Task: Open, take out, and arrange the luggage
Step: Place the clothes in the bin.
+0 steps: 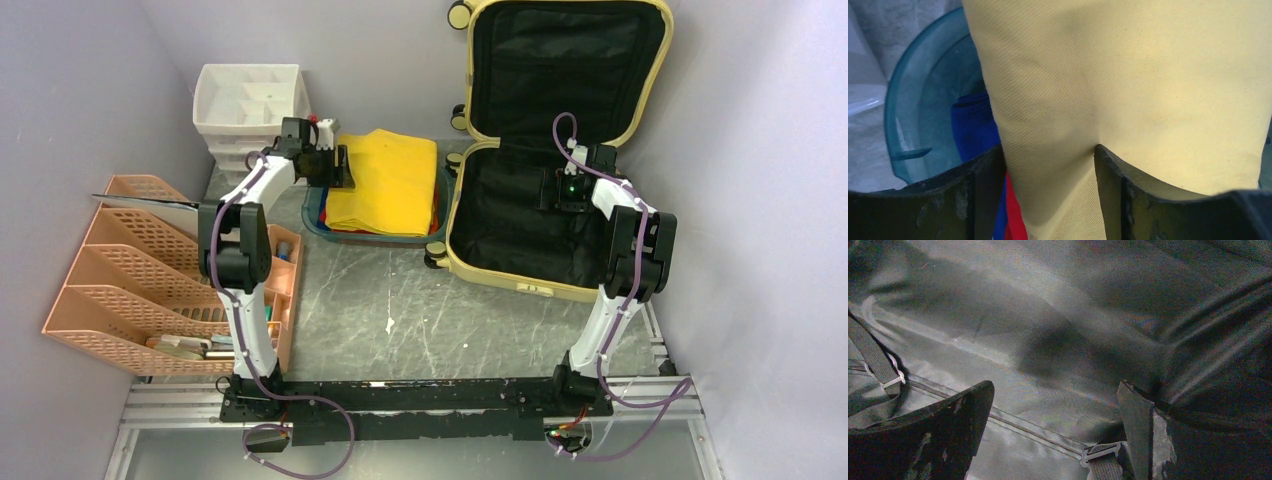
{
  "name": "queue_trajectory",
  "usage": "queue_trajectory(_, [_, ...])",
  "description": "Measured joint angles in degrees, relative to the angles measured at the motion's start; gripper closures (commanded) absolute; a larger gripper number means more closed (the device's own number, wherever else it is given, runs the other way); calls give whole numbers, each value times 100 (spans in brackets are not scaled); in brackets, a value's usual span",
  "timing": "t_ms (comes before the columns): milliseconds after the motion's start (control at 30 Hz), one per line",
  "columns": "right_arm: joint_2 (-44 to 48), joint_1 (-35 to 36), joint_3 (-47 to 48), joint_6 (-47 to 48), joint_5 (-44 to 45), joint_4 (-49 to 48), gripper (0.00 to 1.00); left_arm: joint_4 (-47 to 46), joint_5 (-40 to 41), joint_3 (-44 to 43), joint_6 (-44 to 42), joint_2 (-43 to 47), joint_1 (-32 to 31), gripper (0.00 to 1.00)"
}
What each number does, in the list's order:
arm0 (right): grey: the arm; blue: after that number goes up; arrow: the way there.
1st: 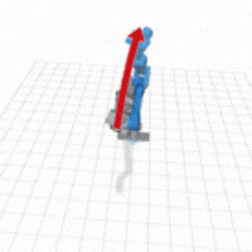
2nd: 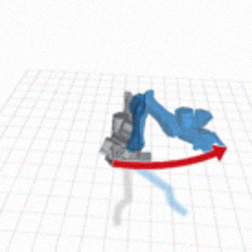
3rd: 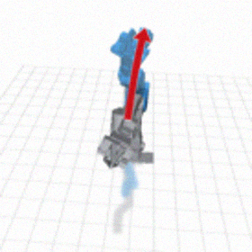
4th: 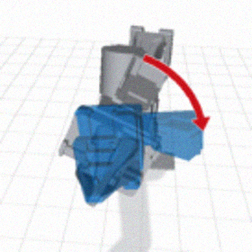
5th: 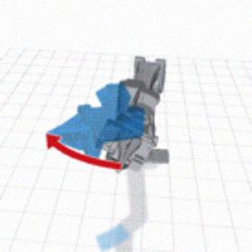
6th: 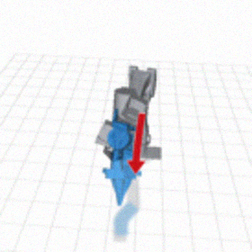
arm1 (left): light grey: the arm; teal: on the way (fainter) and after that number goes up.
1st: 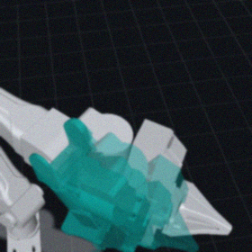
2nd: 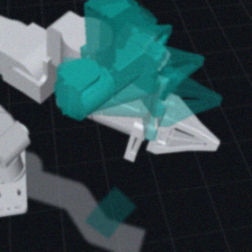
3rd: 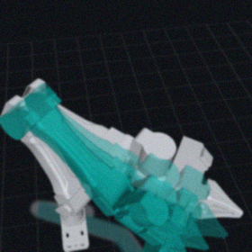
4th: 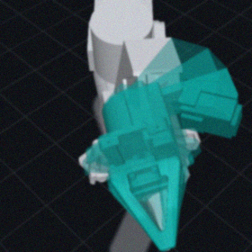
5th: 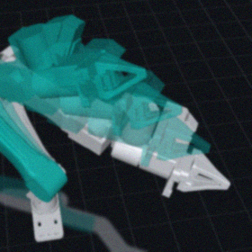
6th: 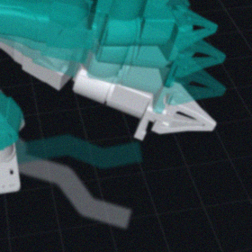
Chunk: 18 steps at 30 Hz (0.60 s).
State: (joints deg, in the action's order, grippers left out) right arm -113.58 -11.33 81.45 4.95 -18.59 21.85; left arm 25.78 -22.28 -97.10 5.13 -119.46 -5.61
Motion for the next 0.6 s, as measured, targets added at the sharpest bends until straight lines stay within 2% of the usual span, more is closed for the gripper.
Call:
queue_trajectory(267, [0,-9,0,2,-39,0,0,-149,17,116,9,442,17,32])
queue_trajectory(600, [0,-17,0,0,-144,0,0,-13,-74,752,-107,717,28,30])
